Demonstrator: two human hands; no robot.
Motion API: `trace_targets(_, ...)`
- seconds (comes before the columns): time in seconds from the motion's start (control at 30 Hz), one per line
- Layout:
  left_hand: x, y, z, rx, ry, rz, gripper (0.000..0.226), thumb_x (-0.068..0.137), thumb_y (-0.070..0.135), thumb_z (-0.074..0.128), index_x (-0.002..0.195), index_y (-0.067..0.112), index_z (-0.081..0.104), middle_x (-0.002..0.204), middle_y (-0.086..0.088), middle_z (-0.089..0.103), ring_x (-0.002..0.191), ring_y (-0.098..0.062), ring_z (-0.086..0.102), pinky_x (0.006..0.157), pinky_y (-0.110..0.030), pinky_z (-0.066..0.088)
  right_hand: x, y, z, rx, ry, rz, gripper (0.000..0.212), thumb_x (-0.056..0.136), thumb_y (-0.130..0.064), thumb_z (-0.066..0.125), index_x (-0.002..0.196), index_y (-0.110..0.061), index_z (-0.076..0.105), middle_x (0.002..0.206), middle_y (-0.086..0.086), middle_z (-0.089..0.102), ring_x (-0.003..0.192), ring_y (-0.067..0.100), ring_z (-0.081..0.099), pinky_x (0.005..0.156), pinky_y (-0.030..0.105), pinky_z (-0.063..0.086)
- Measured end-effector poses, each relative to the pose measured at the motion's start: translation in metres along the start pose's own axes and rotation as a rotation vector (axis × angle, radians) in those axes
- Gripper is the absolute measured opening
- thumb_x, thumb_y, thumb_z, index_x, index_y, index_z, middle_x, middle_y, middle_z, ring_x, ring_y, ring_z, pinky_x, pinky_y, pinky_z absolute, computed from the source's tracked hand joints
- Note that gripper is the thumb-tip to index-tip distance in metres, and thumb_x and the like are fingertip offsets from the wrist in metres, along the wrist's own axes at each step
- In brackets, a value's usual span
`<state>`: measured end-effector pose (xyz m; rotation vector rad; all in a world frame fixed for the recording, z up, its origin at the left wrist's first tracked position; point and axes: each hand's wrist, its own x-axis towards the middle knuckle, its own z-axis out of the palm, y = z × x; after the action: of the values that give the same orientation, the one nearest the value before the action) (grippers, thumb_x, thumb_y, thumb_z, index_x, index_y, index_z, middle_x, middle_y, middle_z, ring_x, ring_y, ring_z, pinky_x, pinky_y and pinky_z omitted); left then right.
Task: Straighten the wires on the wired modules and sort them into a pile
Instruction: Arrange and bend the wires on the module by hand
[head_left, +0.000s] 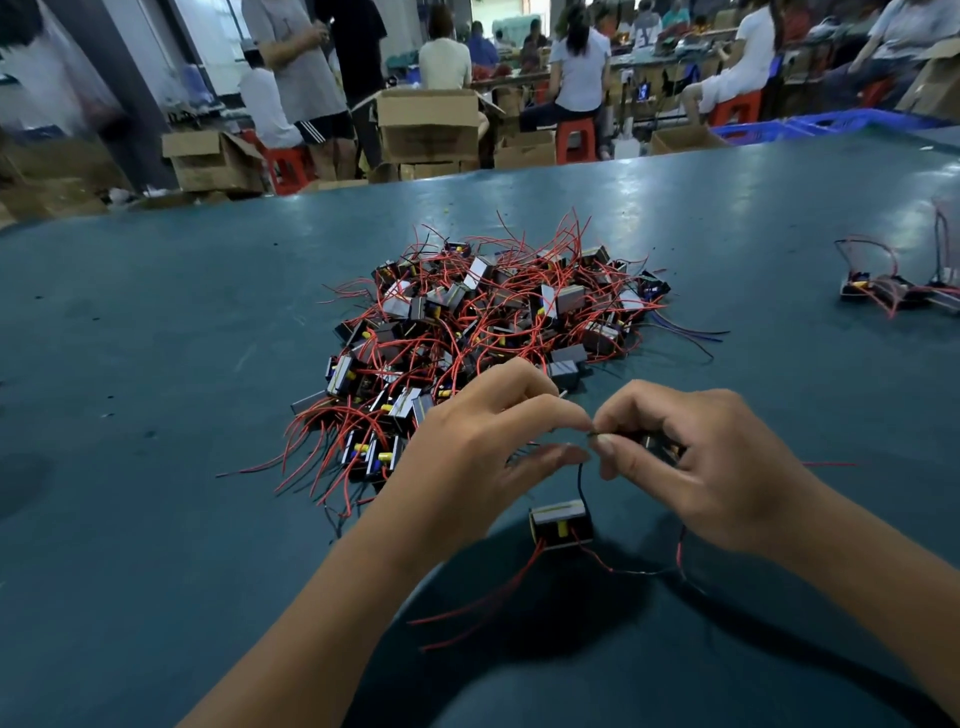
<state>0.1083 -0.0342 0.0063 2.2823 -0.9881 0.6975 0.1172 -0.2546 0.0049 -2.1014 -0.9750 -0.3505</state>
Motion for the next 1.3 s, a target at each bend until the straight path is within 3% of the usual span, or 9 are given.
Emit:
trace_targets(0.33, 0.0, -0.001, 0.0, -0.029, 0.049, 0.034, 0.018, 0.095, 0.024, 0.066, 0.098, 0.01, 0.076, 0.095, -0.003, 0.058, 0.082, -0.015, 0.056, 0.064, -0.033, 0.048, 0.0, -0.003, 0.0, 0.08, -0.035, 0.01, 0.003, 0.093, -0.026, 0.062, 0.09, -0.026, 0.064, 0.073, -0.016, 0.068, 0.055, 0.0, 0.056, 0.055, 0.005, 0.034)
trace_targets(0.4, 0.0, -0.001, 0.0, -0.025, 0.041, 0.04, 0.018, 0.096, 0.024, 0.065, 0.097, 0.009, 0.076, 0.095, -0.003, 0.059, 0.082, -0.014, 0.056, 0.066, -0.031, 0.047, 0.0, -0.003, 0.001, 0.062, -0.031, 0.01, 0.004, 0.094, -0.029, 0.061, 0.09, -0.028, 0.062, 0.076, -0.016, 0.067, 0.058, 0.002, 0.059, 0.056, 0.008, 0.038)
trace_targets(0.5, 0.0, -0.001, 0.0, -0.012, 0.036, 0.037, 0.018, 0.096, 0.022, 0.065, 0.095, 0.008, 0.075, 0.095, -0.002, 0.059, 0.083, -0.015, 0.055, 0.068, -0.029, 0.047, 0.0, -0.005, 0.001, -0.024, -0.012, -0.015, 0.01, 0.095, -0.034, 0.059, 0.092, -0.025, 0.063, 0.077, -0.016, 0.065, 0.061, 0.008, 0.061, 0.058, 0.025, 0.046)
trace_targets(0.67, 0.002, 0.005, 0.001, -0.092, -0.003, -0.026, 0.013, 0.096, 0.016, 0.064, 0.092, 0.005, 0.07, 0.095, 0.004, 0.053, 0.083, 0.005, 0.047, 0.075, -0.009, 0.035, 0.0, -0.008, 0.0, -0.12, 0.032, -0.079, 0.011, 0.093, -0.025, 0.062, 0.092, -0.014, 0.065, 0.076, -0.012, 0.064, 0.07, 0.005, 0.059, 0.064, 0.023, 0.046)
trace_targets(0.83, 0.001, 0.008, -0.001, -0.353, -0.109, -0.219, 0.012, 0.098, 0.024, 0.062, 0.089, 0.017, 0.065, 0.087, 0.005, 0.053, 0.074, -0.013, 0.052, 0.065, -0.018, 0.039, 0.0, -0.008, 0.001, -0.201, 0.044, -0.146, 0.023, 0.094, -0.029, 0.054, 0.091, -0.01, 0.066, 0.074, -0.005, 0.062, 0.066, 0.013, 0.057, 0.062, 0.029, 0.044)
trace_targets(0.9, 0.0, 0.01, -0.003, -0.471, -0.131, -0.329, 0.013, 0.098, 0.028, 0.063, 0.086, 0.021, 0.065, 0.081, 0.008, 0.054, 0.068, -0.009, 0.048, 0.062, -0.021, 0.038, 0.0, -0.008, 0.002, -0.222, 0.049, -0.166, 0.023, 0.095, -0.028, 0.053, 0.091, -0.009, 0.067, 0.075, -0.005, 0.061, 0.066, 0.013, 0.056, 0.062, 0.03, 0.045)
trace_targets(1.07, 0.001, 0.018, 0.001, -0.761, -0.081, -0.551, 0.018, 0.094, 0.022, 0.065, 0.077, 0.017, 0.067, 0.06, 0.016, 0.05, 0.054, -0.001, 0.039, 0.053, -0.012, 0.034, -0.001, -0.009, 0.004, -0.178, 0.127, -0.137, 0.021, 0.094, -0.029, 0.054, 0.09, -0.012, 0.066, 0.074, -0.008, 0.061, 0.065, 0.01, 0.054, 0.063, 0.027, 0.044)
trace_targets(1.2, 0.003, 0.022, 0.005, -1.056, -0.096, -0.808, 0.022, 0.087, 0.025, 0.067, 0.065, 0.02, 0.067, 0.061, -0.002, 0.034, 0.055, -0.011, 0.026, 0.049, -0.022, 0.023, 0.0, -0.008, 0.006, -0.238, 0.144, -0.174, 0.02, 0.095, -0.026, 0.055, 0.089, -0.01, 0.065, 0.074, -0.006, 0.06, 0.063, 0.013, 0.053, 0.061, 0.029, 0.043)
trace_targets(1.3, 0.003, 0.021, 0.005, -1.078, -0.095, -0.817, 0.02, 0.087, 0.026, 0.069, 0.068, 0.021, 0.068, 0.061, -0.001, 0.037, 0.054, -0.01, 0.027, 0.048, -0.018, 0.026, 0.0, -0.007, 0.006, -0.245, 0.163, -0.176, 0.018, 0.095, -0.024, 0.056, 0.088, -0.011, 0.065, 0.073, -0.007, 0.06, 0.063, 0.012, 0.053, 0.062, 0.026, 0.043)
